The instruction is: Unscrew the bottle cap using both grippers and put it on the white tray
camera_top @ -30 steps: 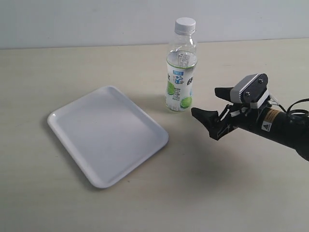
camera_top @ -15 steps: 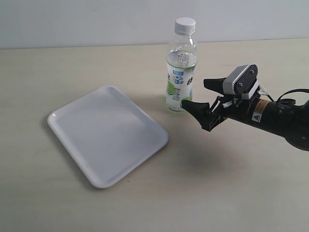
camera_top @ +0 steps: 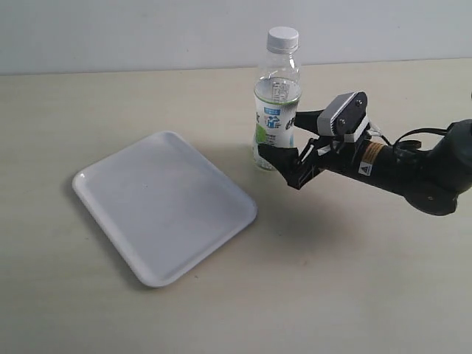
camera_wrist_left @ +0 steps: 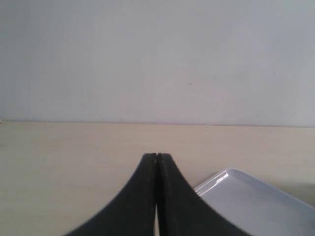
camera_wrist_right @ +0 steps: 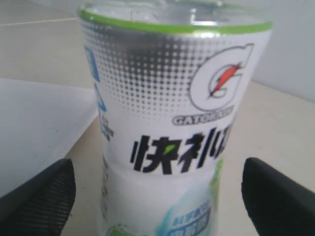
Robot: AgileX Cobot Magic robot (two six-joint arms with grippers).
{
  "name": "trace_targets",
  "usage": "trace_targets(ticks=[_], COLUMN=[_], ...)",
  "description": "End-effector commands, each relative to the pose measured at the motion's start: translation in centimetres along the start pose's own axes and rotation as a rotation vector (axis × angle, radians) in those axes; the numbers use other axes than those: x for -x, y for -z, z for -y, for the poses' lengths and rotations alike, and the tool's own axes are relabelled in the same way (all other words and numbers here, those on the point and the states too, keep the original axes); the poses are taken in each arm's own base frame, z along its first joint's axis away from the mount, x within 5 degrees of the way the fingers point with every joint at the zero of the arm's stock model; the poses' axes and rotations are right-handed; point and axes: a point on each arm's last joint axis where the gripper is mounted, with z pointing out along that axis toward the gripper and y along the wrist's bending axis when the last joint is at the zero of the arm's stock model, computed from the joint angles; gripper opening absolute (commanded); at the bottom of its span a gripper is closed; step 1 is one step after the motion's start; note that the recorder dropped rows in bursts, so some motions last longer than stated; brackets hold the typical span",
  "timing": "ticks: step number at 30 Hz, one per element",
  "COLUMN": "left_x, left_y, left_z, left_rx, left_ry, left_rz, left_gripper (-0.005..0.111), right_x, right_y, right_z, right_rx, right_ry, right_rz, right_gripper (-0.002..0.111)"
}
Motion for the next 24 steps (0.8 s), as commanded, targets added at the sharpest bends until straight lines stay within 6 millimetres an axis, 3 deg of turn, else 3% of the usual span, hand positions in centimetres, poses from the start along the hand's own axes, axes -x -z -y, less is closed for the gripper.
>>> trace_targets(ticks=[1,15,19,24], left_x=[-0.1,-0.1,-0.1,-0.1], left_y=[0.0,0.0,0.0,0.0], left_z=[0.0,0.0,0.0,0.0], left_rx=[0.002,0.002,0.002,0.002], left_ry=[0.002,0.002,0.002,0.002], left_rz=[-0.004,-0.004,-0.004,-0.004], left_gripper=[0.000,0.000,0.000,0.000], right_x=[-0.3,-0.8,-0.8,-0.8], right_y=[-1.4,-2.6,-2.6,-2.6], right_z=[-0.4,0.6,0.5,0.5], right_rx=[0.024,-0.015,-0.005,-0.003], right_ry=[0.004,-0.021,-0.031,-0.142], right_rz=[0.004,-0.008,-0.009,-0.010], right_gripper=[0.087,0.084,0.065,0.030])
